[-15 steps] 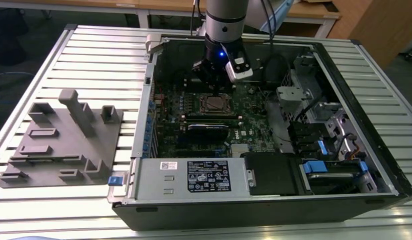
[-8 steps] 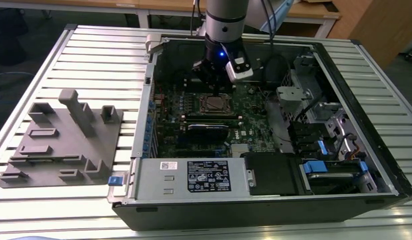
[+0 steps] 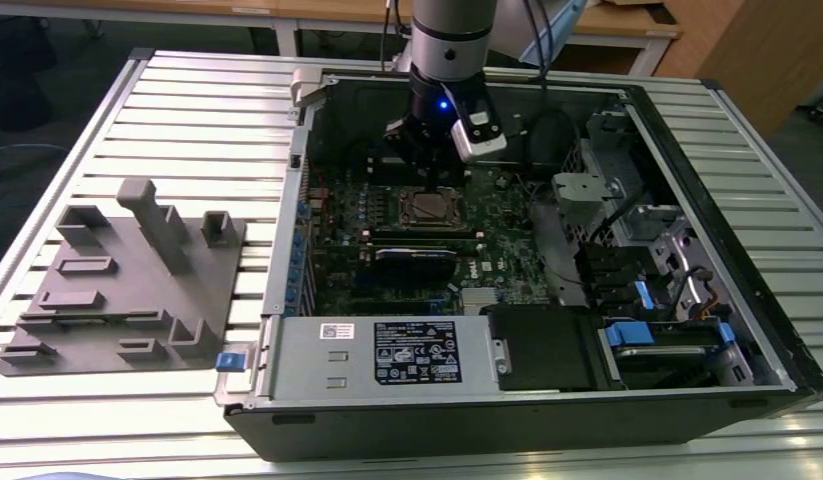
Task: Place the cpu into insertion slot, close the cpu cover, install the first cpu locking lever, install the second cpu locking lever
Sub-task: 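Install the second cpu locking lever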
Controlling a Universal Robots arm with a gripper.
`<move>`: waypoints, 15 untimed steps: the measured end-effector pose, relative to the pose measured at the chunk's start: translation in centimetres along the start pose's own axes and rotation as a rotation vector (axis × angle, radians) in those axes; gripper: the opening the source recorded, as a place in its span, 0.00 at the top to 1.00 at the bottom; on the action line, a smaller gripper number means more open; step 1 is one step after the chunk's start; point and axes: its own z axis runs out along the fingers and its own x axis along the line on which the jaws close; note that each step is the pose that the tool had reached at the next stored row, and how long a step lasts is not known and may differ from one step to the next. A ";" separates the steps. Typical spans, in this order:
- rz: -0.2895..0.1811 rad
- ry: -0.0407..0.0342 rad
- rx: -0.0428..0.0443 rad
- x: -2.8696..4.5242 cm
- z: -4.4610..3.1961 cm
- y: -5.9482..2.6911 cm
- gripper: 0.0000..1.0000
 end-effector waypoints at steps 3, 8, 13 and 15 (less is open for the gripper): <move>0.000 0.0003 0.0003 0.00 -0.02 0.00 0.89; 0.000 0.0003 0.0003 0.00 -0.12 0.00 0.89; 0.000 0.0003 0.0004 -0.01 -0.36 0.00 0.89; 0.000 0.0003 0.0004 -0.01 -0.47 0.01 0.89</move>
